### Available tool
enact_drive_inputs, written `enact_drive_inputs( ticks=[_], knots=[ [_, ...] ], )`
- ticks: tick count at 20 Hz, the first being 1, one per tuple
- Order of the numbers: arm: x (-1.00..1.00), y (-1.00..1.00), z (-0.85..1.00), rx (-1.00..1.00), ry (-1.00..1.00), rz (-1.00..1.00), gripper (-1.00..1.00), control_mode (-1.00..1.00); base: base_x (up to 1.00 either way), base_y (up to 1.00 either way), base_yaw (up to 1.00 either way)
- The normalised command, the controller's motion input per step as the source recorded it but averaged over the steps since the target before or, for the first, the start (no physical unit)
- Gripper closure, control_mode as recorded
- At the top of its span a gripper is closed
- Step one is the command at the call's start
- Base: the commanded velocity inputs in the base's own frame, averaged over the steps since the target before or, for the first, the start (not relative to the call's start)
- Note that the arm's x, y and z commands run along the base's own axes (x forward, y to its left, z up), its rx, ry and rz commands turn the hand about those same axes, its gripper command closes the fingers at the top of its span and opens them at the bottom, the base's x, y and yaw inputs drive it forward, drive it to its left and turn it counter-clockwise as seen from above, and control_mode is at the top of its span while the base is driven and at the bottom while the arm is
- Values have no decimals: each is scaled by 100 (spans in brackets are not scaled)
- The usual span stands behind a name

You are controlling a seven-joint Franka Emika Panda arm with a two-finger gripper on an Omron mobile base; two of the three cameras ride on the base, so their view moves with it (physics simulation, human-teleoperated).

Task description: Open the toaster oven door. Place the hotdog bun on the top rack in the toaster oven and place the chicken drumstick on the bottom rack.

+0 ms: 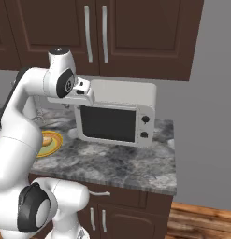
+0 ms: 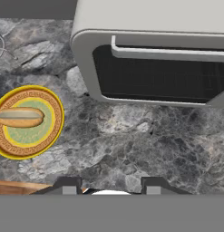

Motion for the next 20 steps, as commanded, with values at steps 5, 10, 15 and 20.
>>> enact_drive_inputs(
  ticks=[5, 10, 15, 20],
  knots=[
    [0, 0, 0, 0, 0, 0, -100, 100, 0, 0, 0],
    [0, 0, 0, 0, 0, 0, -100, 100, 0, 0, 0],
    [0, 0, 0, 0, 0, 0, -100, 100, -14, 9, 2],
    [0, 0, 0, 0, 0, 0, -100, 100, -11, 62, 3]
  ],
)
